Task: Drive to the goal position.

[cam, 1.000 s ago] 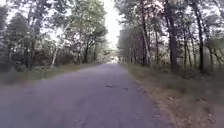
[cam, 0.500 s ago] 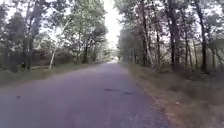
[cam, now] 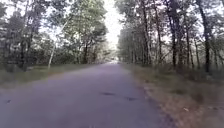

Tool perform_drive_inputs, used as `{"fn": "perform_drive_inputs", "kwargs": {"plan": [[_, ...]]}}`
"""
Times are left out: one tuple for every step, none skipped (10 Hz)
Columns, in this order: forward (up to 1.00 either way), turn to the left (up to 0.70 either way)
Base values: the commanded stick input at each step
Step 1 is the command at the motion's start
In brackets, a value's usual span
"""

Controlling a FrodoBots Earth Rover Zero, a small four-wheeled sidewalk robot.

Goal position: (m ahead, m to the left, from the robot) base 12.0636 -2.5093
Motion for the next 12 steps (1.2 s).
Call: {"fn": "perform_drive_inputs", "kwargs": {"plan": [[0.45, 0.00], [0.45, 0.00], [0.45, 0.00], [0.45, 0.00], [0.45, 0.00], [0.45, 0.00], [0.45, 0.00], [0.45, 0.00], [0.45, 0.00], [0.45, 0.00], [0.45, 0.00], [0.45, 0.00]]}}
